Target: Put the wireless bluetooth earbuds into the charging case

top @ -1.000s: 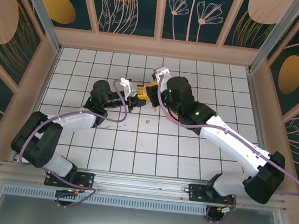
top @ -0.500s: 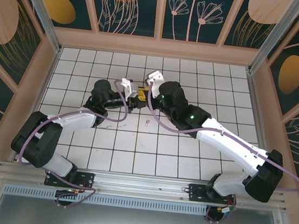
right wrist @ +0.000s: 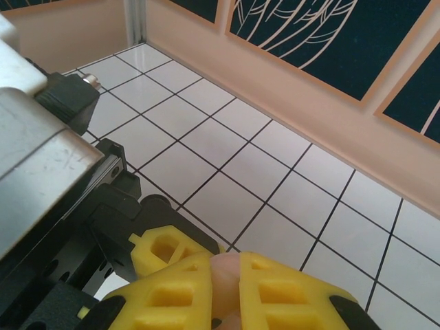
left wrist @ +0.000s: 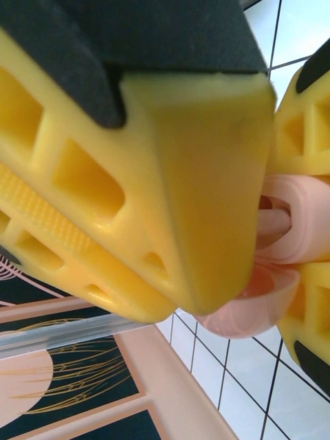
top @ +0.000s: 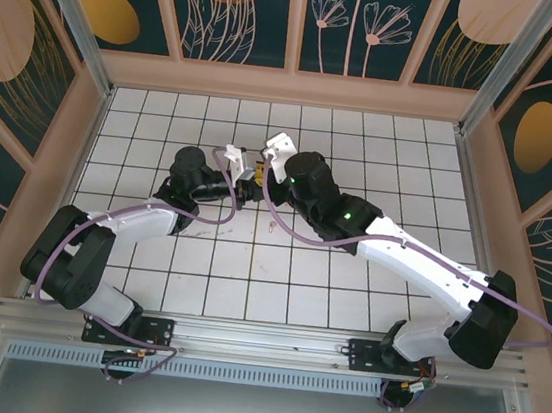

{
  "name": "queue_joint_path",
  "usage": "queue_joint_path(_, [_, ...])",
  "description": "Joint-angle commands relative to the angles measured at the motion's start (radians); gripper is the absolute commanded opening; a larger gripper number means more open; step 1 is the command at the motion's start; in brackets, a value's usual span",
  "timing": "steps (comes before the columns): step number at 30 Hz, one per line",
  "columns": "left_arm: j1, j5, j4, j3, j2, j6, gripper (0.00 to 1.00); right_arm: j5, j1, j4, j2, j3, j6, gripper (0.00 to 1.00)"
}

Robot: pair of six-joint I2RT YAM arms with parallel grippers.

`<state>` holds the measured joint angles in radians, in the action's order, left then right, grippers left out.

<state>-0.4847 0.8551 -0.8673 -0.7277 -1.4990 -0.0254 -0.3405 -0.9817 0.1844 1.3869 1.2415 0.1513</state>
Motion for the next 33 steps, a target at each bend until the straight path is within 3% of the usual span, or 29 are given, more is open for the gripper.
queue_joint_path(1, [-0.005, 0.012, -0.061, -0.030, 0.014, 0.000, 0.00, -0.019, 0.014, 0.056, 0.006, 0.033, -0.013, 0.13])
queue_joint_path(12, [-0.005, 0.015, -0.055, -0.027, 0.016, -0.002, 0.00, 0.112, 0.081, 0.041, -0.056, 0.044, -0.104, 0.14])
queue_joint_path(33, [-0.005, 0.018, -0.044, -0.038, 0.017, 0.003, 0.00, 0.167, 0.081, 0.041, -0.046, 0.009, -0.130, 0.13])
